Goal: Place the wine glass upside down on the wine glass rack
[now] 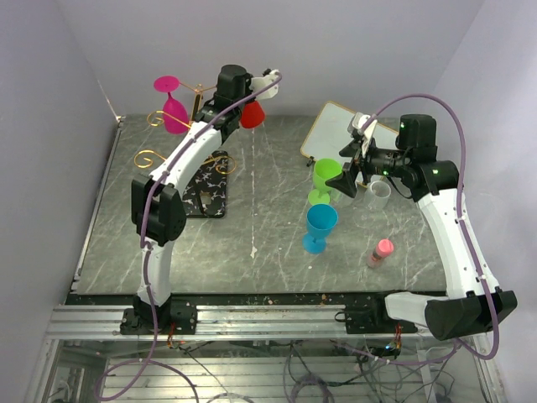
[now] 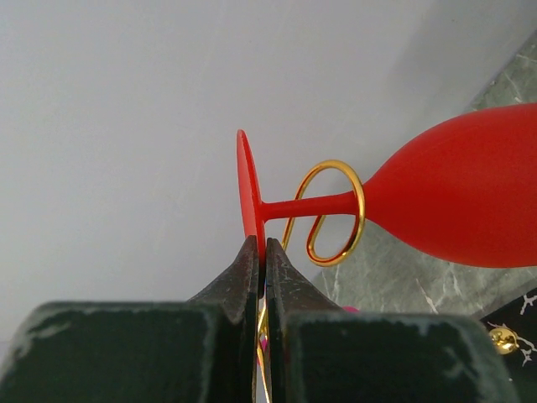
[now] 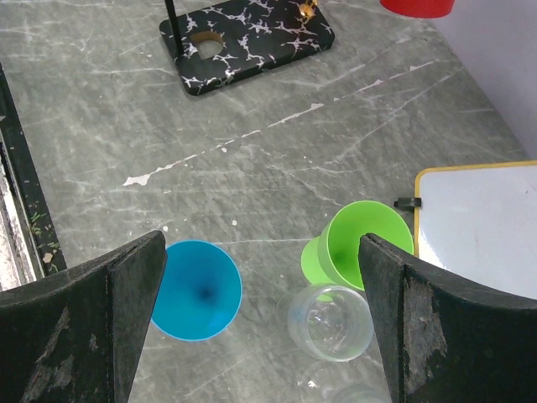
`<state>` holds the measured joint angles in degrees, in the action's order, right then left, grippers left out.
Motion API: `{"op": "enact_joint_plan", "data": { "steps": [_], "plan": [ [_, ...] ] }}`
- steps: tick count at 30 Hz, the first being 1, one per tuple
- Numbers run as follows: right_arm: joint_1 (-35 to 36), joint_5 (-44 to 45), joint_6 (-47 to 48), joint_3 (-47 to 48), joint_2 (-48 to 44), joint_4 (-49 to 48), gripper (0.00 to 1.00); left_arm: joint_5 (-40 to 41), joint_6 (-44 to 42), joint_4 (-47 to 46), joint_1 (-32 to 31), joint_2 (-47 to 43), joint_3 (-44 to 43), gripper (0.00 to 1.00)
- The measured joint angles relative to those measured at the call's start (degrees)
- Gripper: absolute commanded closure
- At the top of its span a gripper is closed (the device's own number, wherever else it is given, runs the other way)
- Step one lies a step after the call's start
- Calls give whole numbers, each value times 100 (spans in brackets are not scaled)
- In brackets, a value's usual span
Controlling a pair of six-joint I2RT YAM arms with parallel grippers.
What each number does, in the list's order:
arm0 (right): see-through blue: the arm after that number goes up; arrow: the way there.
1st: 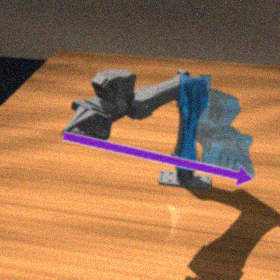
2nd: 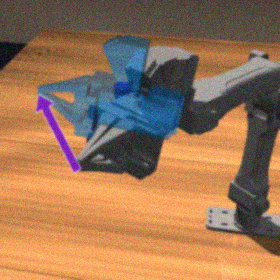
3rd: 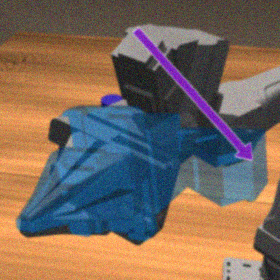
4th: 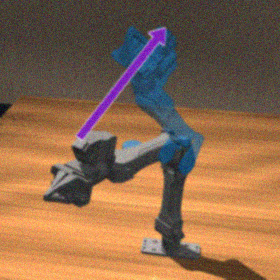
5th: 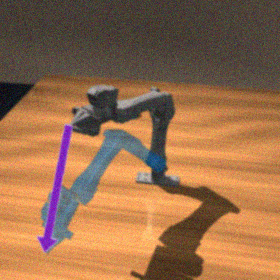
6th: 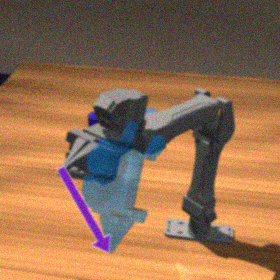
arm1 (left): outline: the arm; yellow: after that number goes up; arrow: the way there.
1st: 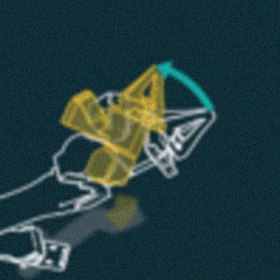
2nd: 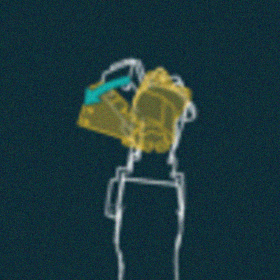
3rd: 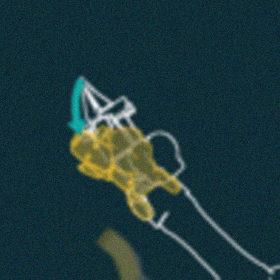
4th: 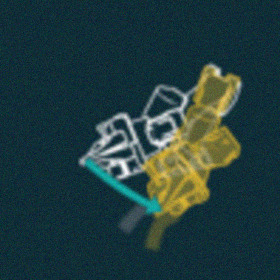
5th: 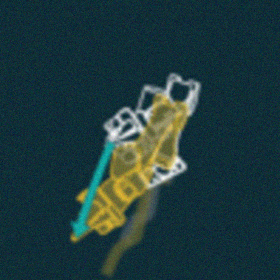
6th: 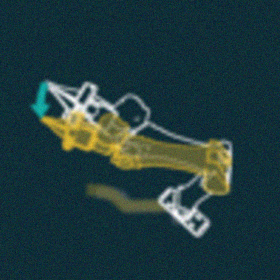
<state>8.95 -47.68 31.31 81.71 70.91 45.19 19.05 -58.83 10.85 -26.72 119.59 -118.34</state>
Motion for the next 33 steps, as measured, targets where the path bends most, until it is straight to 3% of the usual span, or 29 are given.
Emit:
{"op": "enact_joint_plan", "data": {
  "steps": [17,26,33],
  "plan": [
    [-4,-24,0,-81,-48,-63,2,-20,105,461,74,-109,127,93],
    [-13,-42,0,-120,-68,-83,2,17,168,614,92,-111,127,76],
    [-24,-42,0,-149,-70,-105,2,90,225,590,92,-111,155,70]
  ]
}}
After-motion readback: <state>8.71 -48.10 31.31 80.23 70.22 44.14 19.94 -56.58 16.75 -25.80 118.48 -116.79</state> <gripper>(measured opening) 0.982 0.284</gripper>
